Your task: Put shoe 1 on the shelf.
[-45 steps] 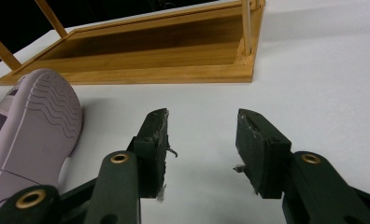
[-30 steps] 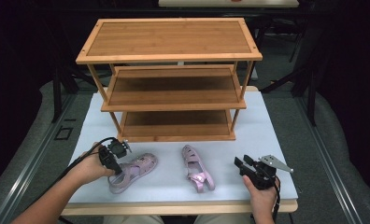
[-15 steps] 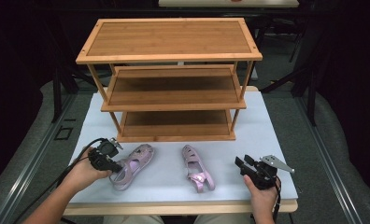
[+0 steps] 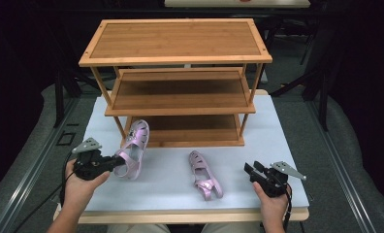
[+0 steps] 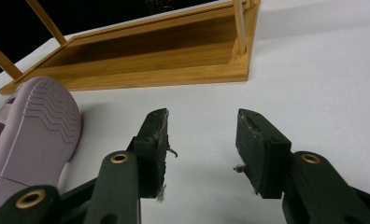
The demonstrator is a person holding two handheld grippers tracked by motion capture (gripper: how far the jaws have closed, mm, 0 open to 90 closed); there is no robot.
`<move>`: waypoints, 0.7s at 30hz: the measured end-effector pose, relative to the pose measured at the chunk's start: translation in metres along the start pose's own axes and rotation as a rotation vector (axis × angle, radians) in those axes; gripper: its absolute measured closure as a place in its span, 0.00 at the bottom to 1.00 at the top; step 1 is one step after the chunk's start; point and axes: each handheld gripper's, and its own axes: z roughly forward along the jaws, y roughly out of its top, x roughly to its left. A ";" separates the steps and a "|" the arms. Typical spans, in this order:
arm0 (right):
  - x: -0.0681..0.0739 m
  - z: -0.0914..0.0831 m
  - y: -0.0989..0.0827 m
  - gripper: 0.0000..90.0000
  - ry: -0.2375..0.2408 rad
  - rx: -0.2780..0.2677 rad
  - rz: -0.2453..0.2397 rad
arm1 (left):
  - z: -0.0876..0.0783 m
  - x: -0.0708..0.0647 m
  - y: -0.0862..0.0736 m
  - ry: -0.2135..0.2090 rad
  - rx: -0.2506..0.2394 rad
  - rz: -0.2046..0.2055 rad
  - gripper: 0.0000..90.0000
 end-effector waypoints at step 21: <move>-0.002 -0.002 0.001 0.60 -0.007 -0.035 0.010 | -0.008 -0.033 0.020 0.212 -0.516 -0.064 0.93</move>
